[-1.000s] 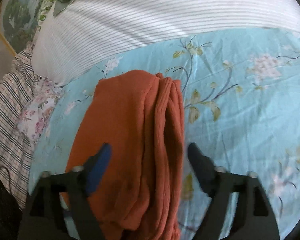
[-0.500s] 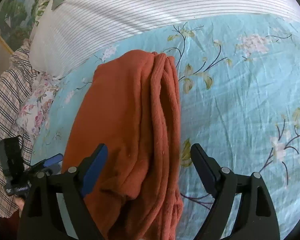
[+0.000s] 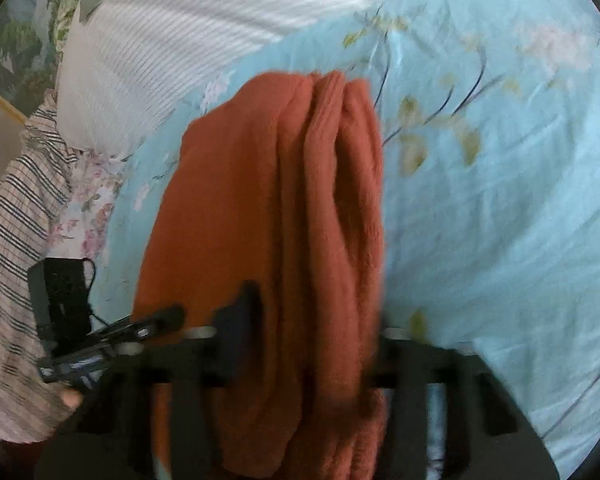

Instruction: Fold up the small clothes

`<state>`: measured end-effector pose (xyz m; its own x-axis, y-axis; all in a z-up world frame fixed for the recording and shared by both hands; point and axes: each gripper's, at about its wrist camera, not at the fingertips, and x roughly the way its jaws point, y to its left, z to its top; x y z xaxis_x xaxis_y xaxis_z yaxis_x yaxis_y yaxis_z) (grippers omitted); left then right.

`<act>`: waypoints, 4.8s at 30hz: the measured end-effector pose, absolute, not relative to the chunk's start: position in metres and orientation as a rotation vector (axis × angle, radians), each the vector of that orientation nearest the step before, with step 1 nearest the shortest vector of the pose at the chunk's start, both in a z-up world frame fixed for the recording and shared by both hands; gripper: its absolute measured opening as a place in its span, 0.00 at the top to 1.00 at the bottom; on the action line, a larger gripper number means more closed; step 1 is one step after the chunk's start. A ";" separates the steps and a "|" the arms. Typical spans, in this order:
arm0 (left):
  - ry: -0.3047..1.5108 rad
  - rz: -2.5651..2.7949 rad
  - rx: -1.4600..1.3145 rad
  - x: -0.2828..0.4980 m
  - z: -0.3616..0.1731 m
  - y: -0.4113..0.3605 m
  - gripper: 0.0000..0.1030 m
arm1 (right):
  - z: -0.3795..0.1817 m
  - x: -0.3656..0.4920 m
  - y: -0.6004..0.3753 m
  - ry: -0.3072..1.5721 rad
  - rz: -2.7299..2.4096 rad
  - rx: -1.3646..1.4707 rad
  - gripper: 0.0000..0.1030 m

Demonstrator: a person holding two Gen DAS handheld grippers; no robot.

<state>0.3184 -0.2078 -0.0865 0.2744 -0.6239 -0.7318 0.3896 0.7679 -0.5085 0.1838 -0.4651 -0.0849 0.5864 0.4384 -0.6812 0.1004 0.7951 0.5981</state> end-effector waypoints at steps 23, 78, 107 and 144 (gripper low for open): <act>0.939 -0.520 -0.175 0.174 -0.007 0.014 0.78 | -0.073 0.162 -0.251 0.934 0.522 0.591 0.75; 0.956 -0.361 -0.074 0.162 -0.052 -0.002 0.44 | -0.077 0.177 -0.277 0.894 0.335 0.513 0.85; 0.984 -0.526 -0.103 0.165 -0.046 -0.011 0.47 | -0.082 0.186 -0.245 0.885 0.289 0.589 0.72; 0.904 -0.429 0.099 0.044 -0.055 -0.010 0.45 | -0.086 0.038 -0.243 0.928 0.289 0.300 0.68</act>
